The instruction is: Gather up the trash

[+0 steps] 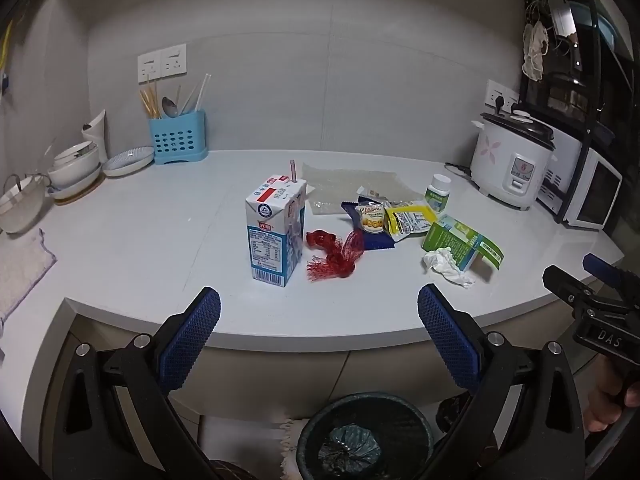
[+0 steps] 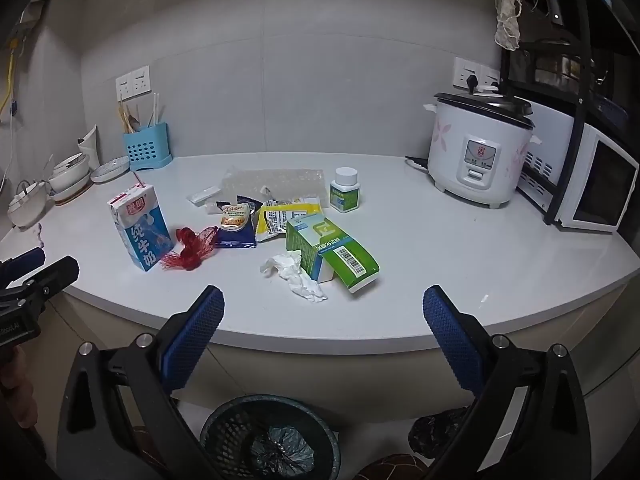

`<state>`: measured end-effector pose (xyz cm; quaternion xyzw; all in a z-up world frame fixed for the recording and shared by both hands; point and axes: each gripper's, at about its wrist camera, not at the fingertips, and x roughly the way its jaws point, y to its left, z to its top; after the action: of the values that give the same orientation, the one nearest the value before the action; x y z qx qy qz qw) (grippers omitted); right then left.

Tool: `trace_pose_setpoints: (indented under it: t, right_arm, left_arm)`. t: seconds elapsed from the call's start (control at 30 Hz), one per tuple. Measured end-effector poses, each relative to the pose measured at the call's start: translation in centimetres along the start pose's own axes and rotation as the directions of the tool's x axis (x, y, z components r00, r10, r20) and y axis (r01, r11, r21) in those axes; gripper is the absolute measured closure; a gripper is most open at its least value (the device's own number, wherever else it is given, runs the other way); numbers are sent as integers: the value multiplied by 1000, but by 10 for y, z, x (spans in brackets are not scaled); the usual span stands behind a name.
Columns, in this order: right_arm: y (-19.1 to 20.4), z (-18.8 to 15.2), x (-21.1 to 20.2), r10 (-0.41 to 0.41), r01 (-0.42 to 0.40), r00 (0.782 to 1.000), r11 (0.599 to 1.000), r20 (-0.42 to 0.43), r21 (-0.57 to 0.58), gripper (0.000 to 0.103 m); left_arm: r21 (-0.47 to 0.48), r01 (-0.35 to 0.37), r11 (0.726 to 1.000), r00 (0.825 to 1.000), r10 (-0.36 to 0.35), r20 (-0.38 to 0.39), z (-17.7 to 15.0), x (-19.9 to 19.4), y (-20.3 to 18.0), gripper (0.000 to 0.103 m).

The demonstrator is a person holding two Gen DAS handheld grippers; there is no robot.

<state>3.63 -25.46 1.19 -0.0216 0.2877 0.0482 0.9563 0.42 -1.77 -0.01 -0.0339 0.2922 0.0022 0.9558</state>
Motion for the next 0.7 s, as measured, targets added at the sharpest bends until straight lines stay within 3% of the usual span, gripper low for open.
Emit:
trace_pose_setpoints:
  t: [0.2, 0.7]
  right_arm:
    - [-6, 0, 13, 1, -1, 999, 1000, -34, 10, 8]
    - [-13, -1, 11, 14, -13, 1000, 1000, -3, 14, 8]
  left_arm:
    - [13, -12, 1000, 1000, 12, -9, -1, 6, -1, 6]
    - [34, -2, 999, 1000, 2, -13, -4, 19, -3, 6]
